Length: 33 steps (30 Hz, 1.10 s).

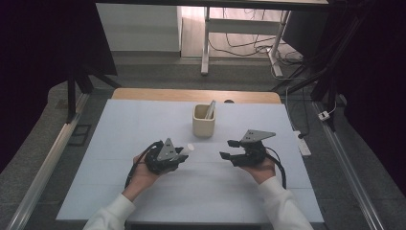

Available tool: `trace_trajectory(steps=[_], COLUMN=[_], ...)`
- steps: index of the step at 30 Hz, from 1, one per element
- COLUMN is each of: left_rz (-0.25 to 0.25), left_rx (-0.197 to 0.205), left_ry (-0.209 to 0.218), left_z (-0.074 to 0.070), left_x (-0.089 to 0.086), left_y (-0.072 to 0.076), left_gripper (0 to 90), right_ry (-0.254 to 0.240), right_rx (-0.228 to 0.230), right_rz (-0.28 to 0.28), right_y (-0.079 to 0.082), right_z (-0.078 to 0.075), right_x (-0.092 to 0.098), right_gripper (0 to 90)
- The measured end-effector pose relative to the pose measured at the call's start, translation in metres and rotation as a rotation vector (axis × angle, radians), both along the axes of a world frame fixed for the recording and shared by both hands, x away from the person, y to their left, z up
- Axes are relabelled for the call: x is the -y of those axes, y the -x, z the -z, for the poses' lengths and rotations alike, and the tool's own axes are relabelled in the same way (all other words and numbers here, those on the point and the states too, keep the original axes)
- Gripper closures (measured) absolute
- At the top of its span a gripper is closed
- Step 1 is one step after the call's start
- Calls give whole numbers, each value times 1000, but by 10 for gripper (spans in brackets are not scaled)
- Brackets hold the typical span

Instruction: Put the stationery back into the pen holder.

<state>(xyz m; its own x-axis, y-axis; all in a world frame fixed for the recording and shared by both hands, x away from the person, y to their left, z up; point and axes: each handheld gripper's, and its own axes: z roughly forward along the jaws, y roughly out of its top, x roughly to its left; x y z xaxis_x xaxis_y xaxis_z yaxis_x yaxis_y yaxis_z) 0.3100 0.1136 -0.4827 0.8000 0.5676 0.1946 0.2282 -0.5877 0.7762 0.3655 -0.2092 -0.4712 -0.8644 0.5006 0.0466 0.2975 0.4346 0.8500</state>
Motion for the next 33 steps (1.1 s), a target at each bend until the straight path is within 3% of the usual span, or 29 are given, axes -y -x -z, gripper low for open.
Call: trace_trajectory(steps=[20,33], left_rz=[-22,-26], left_rx=[6,-8], left_ry=[47,131], left_z=[-3,-6], left_x=[-9,-13], left_y=[1,-2], left_gripper=[653,653], right_ry=[-17,-18], right_rx=[4,-11], right_rz=[120,164], right_y=[27,38], right_z=[16,26], right_x=[56,86], right_gripper=[375,368])
